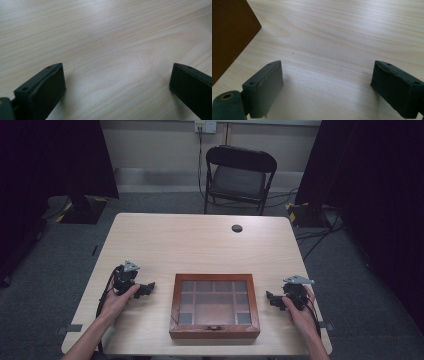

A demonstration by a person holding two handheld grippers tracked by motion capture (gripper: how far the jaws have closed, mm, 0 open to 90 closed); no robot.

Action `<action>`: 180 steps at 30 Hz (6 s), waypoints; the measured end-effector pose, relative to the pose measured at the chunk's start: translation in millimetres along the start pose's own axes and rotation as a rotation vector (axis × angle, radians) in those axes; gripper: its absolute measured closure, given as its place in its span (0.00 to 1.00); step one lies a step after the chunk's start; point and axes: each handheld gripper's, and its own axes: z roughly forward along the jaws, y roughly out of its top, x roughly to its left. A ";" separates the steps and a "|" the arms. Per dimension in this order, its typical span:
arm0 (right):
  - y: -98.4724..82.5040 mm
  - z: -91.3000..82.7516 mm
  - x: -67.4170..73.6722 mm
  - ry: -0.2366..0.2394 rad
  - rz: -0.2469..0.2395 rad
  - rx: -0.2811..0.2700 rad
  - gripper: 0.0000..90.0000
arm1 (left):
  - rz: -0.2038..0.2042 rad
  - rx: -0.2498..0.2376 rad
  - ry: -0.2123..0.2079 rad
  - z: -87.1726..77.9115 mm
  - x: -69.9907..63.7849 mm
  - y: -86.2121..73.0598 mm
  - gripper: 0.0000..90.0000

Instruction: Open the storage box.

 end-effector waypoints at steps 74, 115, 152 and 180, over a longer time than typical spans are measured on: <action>0.3 0.4 -0.5 0.002 -0.003 0.001 0.10 | 0.278 -0.102 -0.689 -55.7 -174.0 53.4 0.59; 0.0 -0.7 1.3 -0.003 0.001 0.006 0.10 | 0.478 0.026 -0.876 -40.3 -209.6 44.2 0.92; 19.5 -30.8 29.7 0.247 -0.093 -0.047 0.16 | 0.449 0.023 -0.884 -57.1 -201.0 65.0 0.92; 24.6 -41.0 46.5 0.331 -0.173 -0.105 0.23 | 0.387 -0.049 -0.901 -76.6 -180.9 94.2 0.76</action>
